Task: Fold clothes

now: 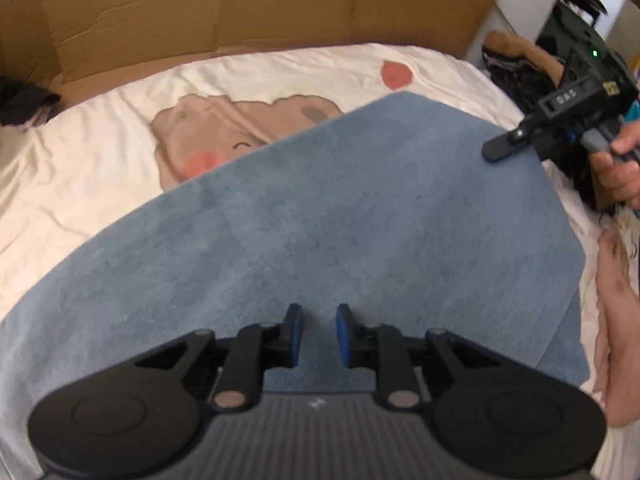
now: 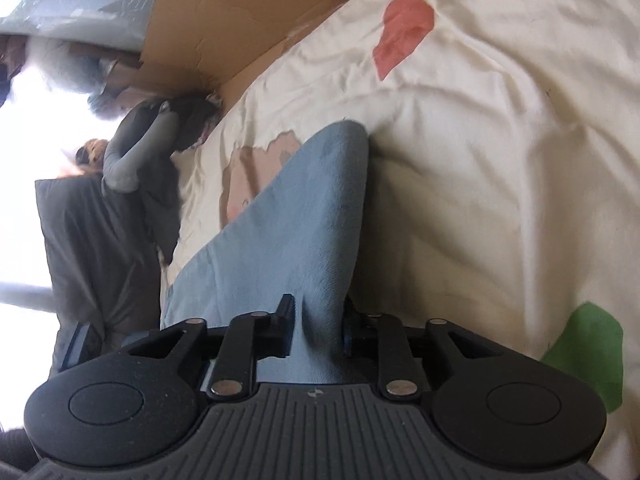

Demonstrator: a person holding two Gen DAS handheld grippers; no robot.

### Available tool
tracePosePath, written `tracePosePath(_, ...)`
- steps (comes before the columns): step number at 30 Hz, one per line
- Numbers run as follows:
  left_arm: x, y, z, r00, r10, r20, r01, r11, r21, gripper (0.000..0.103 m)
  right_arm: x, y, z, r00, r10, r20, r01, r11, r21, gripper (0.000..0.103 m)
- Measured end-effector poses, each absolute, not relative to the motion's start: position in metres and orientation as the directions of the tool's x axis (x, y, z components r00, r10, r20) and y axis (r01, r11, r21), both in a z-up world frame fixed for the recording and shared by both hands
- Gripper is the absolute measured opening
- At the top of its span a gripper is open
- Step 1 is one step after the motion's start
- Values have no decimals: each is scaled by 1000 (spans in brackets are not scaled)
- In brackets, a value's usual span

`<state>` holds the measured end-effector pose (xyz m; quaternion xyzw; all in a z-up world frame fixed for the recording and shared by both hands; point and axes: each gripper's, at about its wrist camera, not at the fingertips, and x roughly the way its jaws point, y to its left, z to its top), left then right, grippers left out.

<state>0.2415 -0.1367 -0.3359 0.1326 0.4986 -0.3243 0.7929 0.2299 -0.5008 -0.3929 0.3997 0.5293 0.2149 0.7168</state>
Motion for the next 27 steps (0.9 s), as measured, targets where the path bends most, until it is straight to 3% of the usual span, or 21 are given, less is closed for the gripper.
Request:
tracePosePath(5, 239, -140, -334, 280, -379, -882, 654, 748, -113, 23, 212, -503, -402, 297, 741, -602, 120, 596, 794, 32)
tracePosePath(17, 217, -136, -333, 234, -389, -891, 652, 743, -153, 26, 159, -519, -404, 277, 821, -500, 170, 470, 866, 32)
tracePosePath(27, 186, -130, -329, 187, -403, -896, 663, 725, -188, 26, 157, -488, -422, 296, 776, -556, 164, 532, 830, 33)
